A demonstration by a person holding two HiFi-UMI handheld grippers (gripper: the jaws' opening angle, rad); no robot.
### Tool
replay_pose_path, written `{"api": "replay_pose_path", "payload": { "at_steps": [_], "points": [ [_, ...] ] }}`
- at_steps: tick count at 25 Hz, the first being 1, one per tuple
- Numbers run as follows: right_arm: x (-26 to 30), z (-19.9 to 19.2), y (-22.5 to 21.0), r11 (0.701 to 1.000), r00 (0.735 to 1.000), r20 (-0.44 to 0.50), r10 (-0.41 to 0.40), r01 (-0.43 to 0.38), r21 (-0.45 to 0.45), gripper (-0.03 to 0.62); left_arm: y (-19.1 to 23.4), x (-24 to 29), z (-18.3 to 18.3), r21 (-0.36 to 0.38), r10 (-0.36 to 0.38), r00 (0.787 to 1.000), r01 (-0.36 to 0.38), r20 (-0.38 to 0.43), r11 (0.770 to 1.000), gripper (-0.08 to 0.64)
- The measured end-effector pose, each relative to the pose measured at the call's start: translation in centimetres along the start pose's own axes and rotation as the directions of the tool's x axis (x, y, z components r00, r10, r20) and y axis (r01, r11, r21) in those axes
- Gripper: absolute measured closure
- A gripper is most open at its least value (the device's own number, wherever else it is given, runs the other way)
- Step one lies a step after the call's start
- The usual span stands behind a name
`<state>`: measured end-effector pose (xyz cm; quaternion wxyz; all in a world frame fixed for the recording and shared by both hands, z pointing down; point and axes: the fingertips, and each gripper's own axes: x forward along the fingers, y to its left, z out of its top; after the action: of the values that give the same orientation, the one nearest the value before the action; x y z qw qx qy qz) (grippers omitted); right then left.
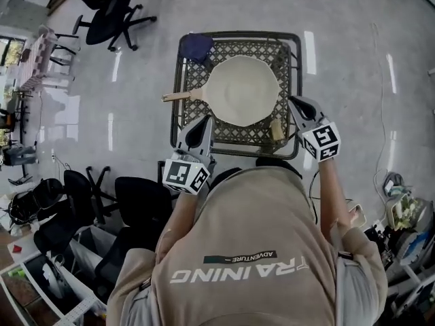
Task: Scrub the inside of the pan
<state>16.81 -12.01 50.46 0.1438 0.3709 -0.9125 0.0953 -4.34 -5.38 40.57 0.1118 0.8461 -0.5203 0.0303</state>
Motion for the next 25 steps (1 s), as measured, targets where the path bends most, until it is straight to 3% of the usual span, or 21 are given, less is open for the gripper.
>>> {"api": "replay_pose_path", "payload": {
  "at_steps": [4,9,12,16,18,19,22,25],
  "points": [
    [0.9,-2.7,-1.1,1.000,0.997,-0.071,-0.005,0.006,0.012,0.574,-0.8,2.9,1.7,0.010,-0.043,0.999,0.043,0.009,0.999,0.541],
    [1.5,-5.1,0.1,0.997,0.996,-0.083,-0.030,0.035,0.064,0.574,0.3,3.7,1.7,0.033,-0.082,0.996,0.081,0.018,0.996,0.541],
    [2.4,-5.2,0.2,0.997,0.993,-0.108,-0.049,0.055,0.048,0.574,1.9,4.2,1.9,0.047,-0.087,0.996,0.086,0.025,0.995,0.541],
    [3.8,-8.8,1.6,0.995,0.973,-0.226,-0.044,0.063,0.078,0.566,3.6,4.1,3.0,0.039,-0.106,0.993,0.104,0.041,0.994,0.541],
    [4.7,-12.9,2.5,0.990,0.944,-0.330,-0.008,0.054,0.130,0.449,4.2,4.1,3.1,0.040,-0.110,0.993,0.108,0.047,0.993,0.541],
    [4.9,-15.1,2.8,0.987,0.923,-0.385,0.012,0.051,0.155,0.420,4.4,4.2,3.0,0.037,-0.107,0.993,0.106,0.050,0.994,0.541],
    [4.8,-21.0,3.6,0.976,0.851,-0.521,0.066,0.053,0.210,0.395,4.8,3.8,2.4,0.023,-0.082,0.995,0.081,0.048,0.996,0.541],
    [4.4,-24.7,3.9,0.965,0.795,-0.600,0.091,0.079,0.252,0.379,5.4,3.0,1.6,0.014,-0.049,0.999,0.048,0.025,0.999,0.541]
  ]
}}
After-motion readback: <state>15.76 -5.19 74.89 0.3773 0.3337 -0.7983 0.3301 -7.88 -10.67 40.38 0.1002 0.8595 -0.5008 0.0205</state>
